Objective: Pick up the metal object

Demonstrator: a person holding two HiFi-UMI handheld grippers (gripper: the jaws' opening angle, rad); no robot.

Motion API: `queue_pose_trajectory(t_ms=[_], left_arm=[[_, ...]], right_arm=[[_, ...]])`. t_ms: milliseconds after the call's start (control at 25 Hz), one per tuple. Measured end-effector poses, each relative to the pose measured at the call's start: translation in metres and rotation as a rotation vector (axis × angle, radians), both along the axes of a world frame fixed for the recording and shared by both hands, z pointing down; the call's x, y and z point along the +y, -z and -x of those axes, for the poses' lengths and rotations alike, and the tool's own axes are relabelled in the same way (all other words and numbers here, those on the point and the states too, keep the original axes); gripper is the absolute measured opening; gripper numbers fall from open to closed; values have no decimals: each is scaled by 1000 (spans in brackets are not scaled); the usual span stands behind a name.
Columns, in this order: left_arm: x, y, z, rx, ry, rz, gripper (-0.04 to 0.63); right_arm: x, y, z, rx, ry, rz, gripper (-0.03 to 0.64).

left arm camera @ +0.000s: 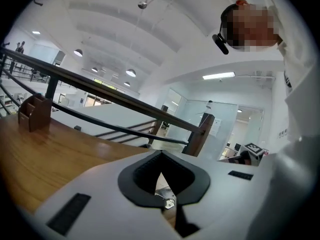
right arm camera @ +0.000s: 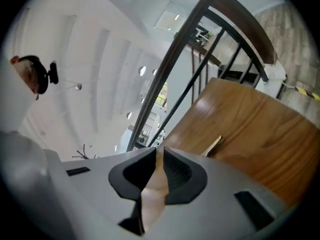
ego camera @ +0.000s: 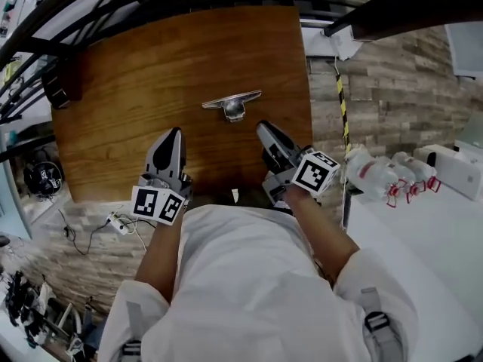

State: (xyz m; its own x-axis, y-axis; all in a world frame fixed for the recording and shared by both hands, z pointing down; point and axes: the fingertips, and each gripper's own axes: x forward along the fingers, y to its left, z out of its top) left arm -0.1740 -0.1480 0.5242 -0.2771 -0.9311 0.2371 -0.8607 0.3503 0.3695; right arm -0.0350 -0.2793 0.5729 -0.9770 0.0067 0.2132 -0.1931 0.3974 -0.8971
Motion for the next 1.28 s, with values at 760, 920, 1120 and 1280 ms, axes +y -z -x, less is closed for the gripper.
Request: queue_pose_trajectory(t_ms=[760,920,1120,1280], left_arm=[[0,-94,3,187,-83,25,14],[4,-102,3,197,-85,21,14],[13,-106,1,209,-55,19,14],[21,-105,-2,210,-45,15,14]], right_arm=[[14,-138,6,179,-303,512,150],[17,-147,17,212,-285,526,150],[18,-151,23,235,-263,519,150],[17,-152,25,246,-268,507,102]])
